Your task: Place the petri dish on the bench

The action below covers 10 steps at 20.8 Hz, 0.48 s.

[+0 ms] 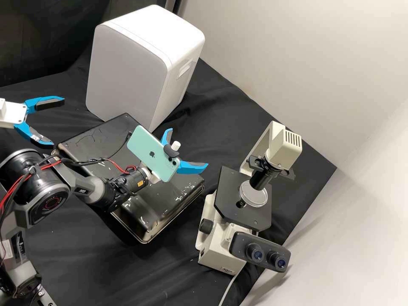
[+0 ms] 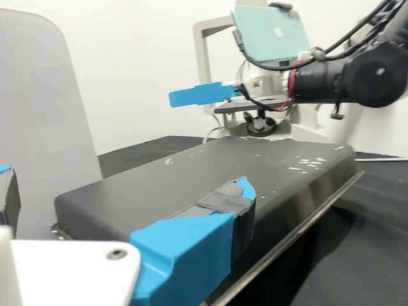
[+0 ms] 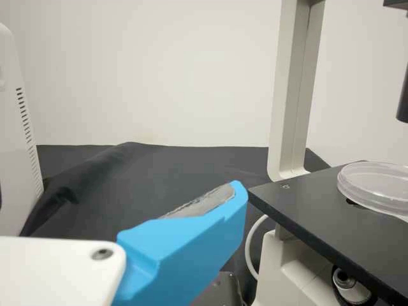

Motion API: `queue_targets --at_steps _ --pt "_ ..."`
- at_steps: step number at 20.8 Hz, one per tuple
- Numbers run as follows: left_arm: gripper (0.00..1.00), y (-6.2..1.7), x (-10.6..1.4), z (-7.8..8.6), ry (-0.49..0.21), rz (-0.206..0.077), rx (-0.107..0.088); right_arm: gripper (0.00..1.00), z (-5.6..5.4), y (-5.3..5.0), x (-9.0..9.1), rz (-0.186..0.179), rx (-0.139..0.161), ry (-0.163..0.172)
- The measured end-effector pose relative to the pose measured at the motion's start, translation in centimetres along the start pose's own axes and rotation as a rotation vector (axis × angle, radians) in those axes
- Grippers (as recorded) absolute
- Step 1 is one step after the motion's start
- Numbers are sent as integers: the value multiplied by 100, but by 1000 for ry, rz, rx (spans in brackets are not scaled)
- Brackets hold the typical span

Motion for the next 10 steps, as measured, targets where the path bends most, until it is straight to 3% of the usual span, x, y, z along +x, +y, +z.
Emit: queue_targets --at_steps 10 --pt "100 -1 -1 3 -7 -2 -4 100 5 5 0 2 3 -1"
